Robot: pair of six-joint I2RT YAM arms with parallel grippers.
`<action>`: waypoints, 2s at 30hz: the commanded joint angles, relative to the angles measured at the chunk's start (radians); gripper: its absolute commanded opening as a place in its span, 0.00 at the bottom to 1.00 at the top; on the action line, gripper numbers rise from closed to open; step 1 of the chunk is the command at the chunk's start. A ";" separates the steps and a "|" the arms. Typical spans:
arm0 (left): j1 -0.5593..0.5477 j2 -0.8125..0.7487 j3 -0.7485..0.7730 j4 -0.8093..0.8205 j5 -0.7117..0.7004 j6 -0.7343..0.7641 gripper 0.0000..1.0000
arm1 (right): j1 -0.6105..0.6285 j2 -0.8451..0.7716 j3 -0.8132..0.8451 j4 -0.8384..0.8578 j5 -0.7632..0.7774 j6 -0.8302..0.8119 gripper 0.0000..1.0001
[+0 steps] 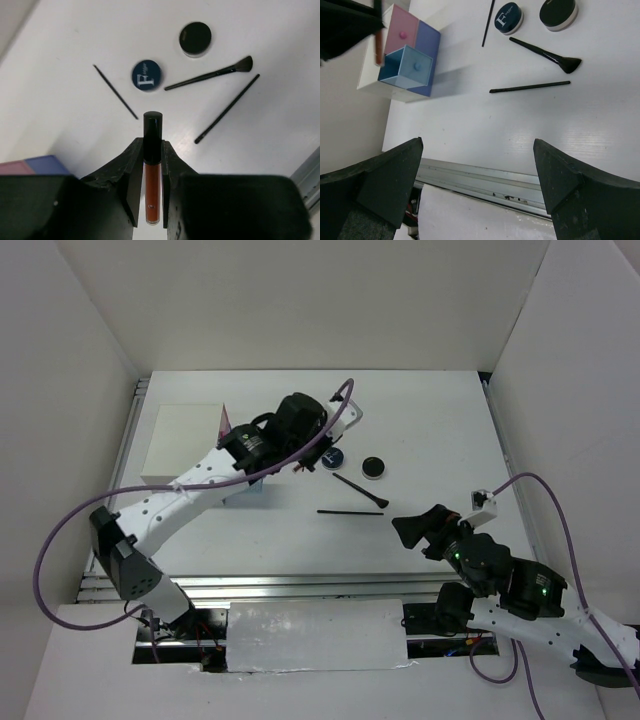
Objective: Organize the makeup
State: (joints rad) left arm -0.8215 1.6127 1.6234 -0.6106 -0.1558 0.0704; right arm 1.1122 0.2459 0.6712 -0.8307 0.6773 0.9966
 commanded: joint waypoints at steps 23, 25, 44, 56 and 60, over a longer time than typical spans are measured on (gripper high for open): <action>0.402 -0.197 -0.200 0.072 0.410 0.793 0.00 | 0.000 0.075 0.051 0.059 -0.076 -0.061 1.00; 0.427 -0.186 -0.206 0.077 0.459 0.801 0.00 | 0.000 0.079 0.050 0.065 -0.076 -0.061 1.00; 0.567 -0.175 -0.362 0.155 0.662 0.697 0.01 | 0.000 0.167 0.028 0.134 -0.065 -0.084 1.00; 0.584 -0.249 -0.470 0.256 0.538 0.646 0.22 | 0.001 0.191 0.019 0.157 -0.067 -0.092 1.00; 0.587 -0.267 -0.482 0.296 0.529 0.612 0.31 | 0.001 0.200 0.021 0.160 -0.070 -0.092 1.00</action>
State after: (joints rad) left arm -0.2424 1.3808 1.1442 -0.3912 0.3748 0.7174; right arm 1.1122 0.4305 0.6971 -0.7242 0.5941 0.9215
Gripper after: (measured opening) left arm 0.302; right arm 0.997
